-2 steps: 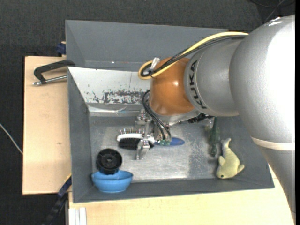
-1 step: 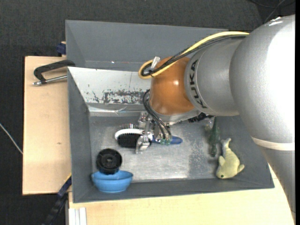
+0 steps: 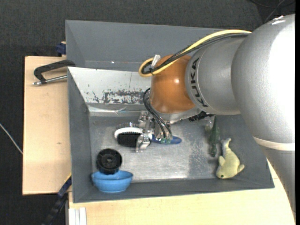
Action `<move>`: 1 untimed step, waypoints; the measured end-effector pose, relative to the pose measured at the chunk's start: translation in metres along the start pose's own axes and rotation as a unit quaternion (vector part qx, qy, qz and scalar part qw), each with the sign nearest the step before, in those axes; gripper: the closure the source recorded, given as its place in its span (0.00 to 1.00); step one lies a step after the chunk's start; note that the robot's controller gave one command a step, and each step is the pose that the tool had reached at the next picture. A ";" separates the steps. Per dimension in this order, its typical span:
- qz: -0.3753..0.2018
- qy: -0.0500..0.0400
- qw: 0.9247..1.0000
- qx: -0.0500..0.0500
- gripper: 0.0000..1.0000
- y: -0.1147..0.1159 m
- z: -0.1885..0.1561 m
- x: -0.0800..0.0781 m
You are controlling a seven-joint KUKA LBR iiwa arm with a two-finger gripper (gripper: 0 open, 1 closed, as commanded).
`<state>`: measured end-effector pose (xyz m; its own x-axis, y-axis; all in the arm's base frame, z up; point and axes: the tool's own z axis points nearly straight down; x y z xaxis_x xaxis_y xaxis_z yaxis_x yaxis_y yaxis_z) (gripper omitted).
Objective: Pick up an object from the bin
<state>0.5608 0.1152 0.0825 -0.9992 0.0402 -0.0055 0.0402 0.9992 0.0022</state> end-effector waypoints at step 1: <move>0.000 -0.001 1.000 -0.001 1.00 0.001 -0.037 -0.001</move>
Offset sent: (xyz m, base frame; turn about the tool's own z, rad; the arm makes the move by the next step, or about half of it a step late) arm -0.0001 -0.0002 0.0342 0.0000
